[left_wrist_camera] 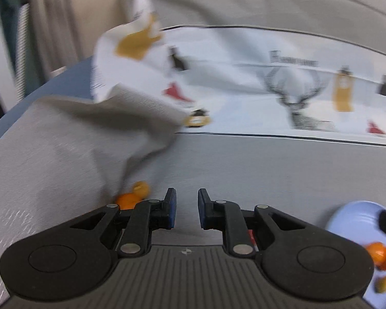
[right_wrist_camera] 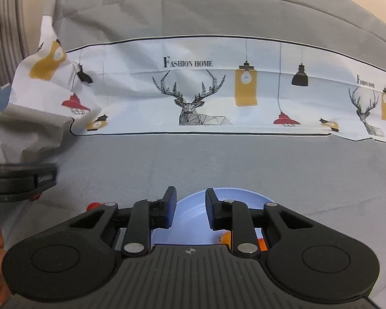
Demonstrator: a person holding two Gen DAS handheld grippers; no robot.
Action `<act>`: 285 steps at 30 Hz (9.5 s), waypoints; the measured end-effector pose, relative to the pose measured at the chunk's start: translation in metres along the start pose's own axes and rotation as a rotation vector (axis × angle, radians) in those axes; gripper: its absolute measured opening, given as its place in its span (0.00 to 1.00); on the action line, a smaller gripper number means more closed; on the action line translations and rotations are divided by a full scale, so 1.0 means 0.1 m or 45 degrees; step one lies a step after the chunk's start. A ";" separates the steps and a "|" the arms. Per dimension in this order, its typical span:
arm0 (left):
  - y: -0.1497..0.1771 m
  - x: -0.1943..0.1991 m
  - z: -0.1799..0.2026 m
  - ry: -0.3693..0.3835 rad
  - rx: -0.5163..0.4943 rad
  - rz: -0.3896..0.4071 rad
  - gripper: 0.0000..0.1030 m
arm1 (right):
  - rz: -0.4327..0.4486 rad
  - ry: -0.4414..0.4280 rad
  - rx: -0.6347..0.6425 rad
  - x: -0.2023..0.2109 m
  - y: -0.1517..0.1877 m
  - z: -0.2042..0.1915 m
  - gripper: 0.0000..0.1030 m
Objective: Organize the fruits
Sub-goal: 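Move both open tools back to the loose fruit beside the plate, then close the left tool on an orange while the right tool grasps a red cherry tomato, then carry the orange in the left tool over the plate while the right tool carries the tomato there, then open the right tool to drop the tomato on the plate while the left tool releases the orange, then move both open tools away from the plate toward the remaining fruit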
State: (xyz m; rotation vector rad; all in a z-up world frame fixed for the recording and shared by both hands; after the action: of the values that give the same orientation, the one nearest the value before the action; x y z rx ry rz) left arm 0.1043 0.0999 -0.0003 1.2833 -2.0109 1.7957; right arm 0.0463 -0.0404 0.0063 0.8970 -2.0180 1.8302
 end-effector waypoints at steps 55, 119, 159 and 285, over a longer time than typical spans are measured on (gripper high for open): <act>0.30 -0.32 -0.96 0.112 0.243 -0.361 0.39 | -0.262 -0.357 0.129 -0.67 0.01 -0.60 0.29; 0.12 -0.02 -0.53 0.374 -0.016 -0.286 0.39 | -0.213 -0.249 0.229 0.09 0.13 -0.40 0.30; 0.06 0.07 -0.54 0.430 0.048 -0.204 0.39 | -0.170 -0.221 0.218 0.11 0.12 -0.33 0.30; 0.07 0.14 0.05 0.496 -0.236 -0.088 0.19 | -0.105 -0.037 -0.068 0.29 -0.11 0.33 0.32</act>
State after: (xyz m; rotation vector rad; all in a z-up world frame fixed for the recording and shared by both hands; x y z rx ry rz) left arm 0.0924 0.0883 0.0021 0.8599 -1.8392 1.6303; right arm 0.0371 -0.0796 0.0265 0.9819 -2.0056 1.7214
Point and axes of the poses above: each gripper's, at about its wrist camera, not at the fingertips, and x roughly against the way its jaws point, z to its right, y to its underside, the point moved 1 cm from there along -x, roughly the way its jaws point, and after that the axes turned 11 degrees about -y, right-handed, at the moved point
